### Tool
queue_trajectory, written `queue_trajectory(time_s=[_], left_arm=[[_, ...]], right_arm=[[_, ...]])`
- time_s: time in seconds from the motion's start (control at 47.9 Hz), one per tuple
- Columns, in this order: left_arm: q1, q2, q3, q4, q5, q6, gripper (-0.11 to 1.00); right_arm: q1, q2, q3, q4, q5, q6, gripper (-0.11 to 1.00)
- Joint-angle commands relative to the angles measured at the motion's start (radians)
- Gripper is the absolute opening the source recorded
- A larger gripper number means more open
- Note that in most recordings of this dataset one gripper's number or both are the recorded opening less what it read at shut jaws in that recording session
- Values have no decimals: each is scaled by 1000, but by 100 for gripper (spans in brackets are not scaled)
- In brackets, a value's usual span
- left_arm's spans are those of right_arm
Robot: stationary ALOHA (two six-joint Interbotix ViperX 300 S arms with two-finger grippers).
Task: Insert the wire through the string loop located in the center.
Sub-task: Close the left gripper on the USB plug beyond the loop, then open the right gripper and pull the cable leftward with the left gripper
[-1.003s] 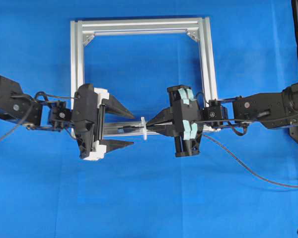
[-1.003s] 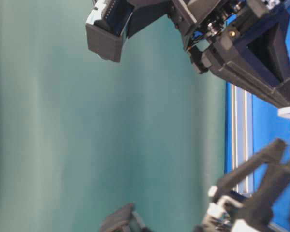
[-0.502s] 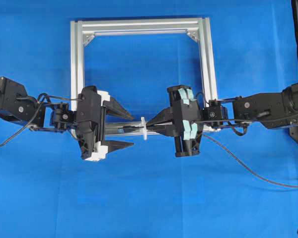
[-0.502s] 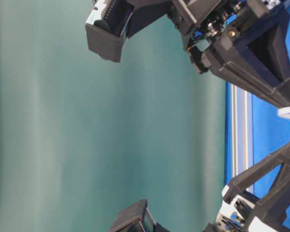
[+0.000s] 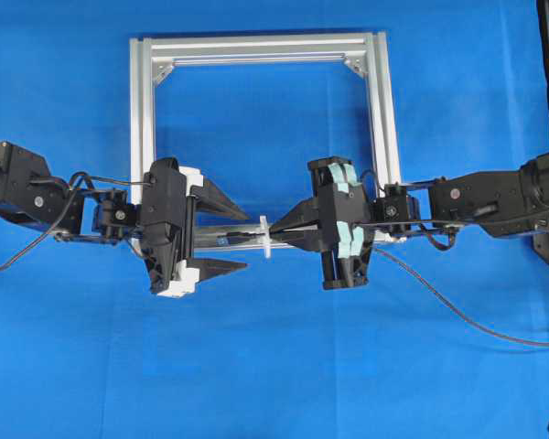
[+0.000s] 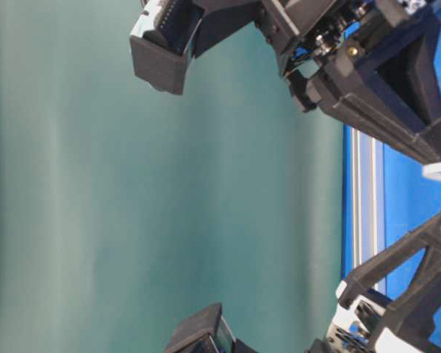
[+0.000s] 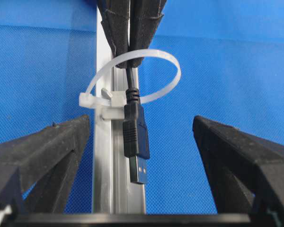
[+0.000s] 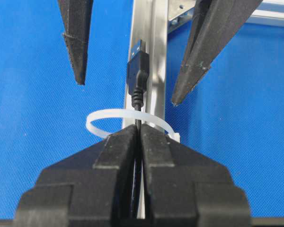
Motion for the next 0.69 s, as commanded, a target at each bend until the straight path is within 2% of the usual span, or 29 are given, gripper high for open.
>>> queue_trajectory(time_s=[0.0,0.063,0.104,0.251,0.313,0.669], left_arm=[[-2,-15,-14,2,-11,-2,83],[-2,-14,-14,2,-11,0,78],[-2,-15,-12,3,-12,0,70],[-2,-15,-12,3,-25,0,25],[0,-15,-14,3,-26,0,9],[-2,-15,-12,3,-9,0,8]], right_arm=[[0,-12,-15,2,-8,-2,-2],[0,-12,-15,2,-8,-2,-2],[2,-12,-14,2,-8,-2,-2],[0,-12,-14,2,-8,-2,-2],[0,-12,-14,2,-6,-2,-2],[0,-12,-14,0,-11,-3,-2]])
